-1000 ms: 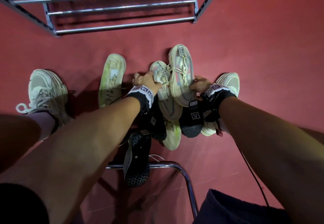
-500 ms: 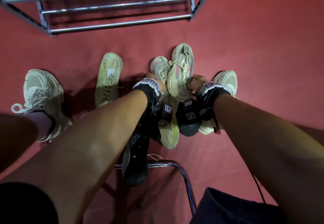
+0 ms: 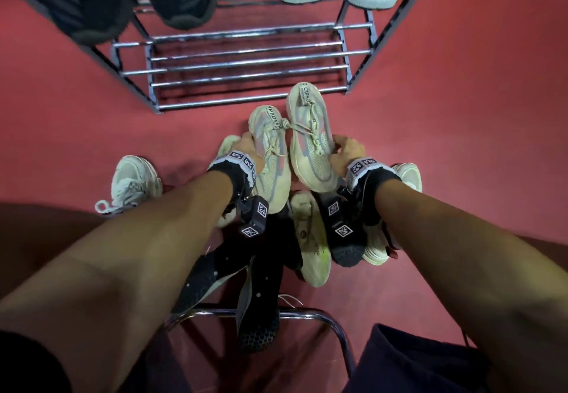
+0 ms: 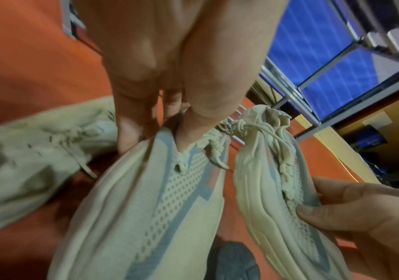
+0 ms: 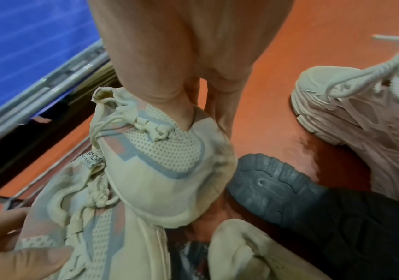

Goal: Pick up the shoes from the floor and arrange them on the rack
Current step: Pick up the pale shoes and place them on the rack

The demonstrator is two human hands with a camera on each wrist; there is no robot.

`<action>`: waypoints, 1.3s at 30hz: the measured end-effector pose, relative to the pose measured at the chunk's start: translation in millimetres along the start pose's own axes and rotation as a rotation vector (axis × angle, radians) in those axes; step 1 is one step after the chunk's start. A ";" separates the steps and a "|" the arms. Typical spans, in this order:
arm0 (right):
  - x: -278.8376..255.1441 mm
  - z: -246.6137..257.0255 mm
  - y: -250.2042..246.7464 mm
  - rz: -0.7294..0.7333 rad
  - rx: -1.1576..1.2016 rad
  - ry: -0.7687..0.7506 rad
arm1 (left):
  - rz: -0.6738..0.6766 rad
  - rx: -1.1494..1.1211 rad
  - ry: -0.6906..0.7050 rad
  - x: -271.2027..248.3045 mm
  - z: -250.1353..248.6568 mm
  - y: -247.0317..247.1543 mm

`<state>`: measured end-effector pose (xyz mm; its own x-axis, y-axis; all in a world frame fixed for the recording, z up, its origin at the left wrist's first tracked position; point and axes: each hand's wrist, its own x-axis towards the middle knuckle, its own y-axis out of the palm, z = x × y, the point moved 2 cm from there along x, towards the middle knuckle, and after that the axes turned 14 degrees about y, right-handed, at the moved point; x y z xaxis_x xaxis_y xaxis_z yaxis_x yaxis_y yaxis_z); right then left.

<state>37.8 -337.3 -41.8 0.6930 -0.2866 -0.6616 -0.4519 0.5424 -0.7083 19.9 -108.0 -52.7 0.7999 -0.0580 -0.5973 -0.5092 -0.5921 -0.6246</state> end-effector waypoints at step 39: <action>8.1 251.9 38.7 -0.109 0.009 -0.315 | -0.558 -0.044 -0.083 41.7 96.6 -181.1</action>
<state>167.4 -119.7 -12.5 0.8772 -0.0863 -0.4723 -0.3613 0.5293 -0.7677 114.9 74.5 -13.2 0.9157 0.3357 -0.2210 -0.0009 -0.5482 -0.8364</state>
